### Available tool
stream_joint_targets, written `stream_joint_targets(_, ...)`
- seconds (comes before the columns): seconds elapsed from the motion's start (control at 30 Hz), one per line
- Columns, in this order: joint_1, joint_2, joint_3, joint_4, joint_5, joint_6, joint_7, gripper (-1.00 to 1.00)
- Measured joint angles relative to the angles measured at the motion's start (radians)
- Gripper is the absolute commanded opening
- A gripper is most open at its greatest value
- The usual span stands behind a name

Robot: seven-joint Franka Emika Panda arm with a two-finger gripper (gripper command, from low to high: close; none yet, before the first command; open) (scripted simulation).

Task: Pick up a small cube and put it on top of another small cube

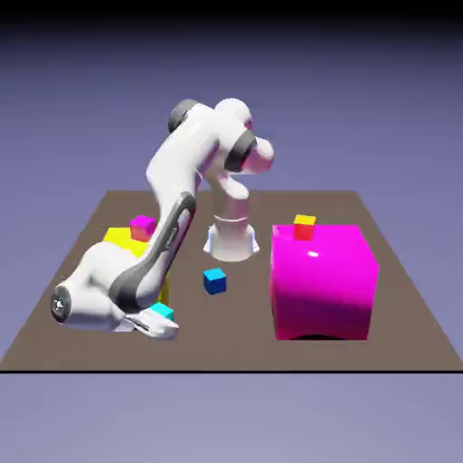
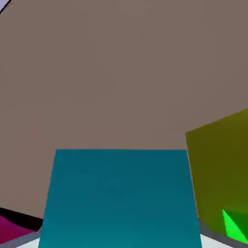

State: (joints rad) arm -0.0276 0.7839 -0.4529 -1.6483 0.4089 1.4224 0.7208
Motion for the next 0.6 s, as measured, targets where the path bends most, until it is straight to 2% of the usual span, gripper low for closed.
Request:
stream_joint_targets(0.53,-0.09,-0.517,0.479,-0.571,-0.546,0.411,0.004,-1.0)
stream_joint_targets(0.6,-0.073,-0.545,0.483,-0.643,-0.563,0.42,0.008,-1.0)
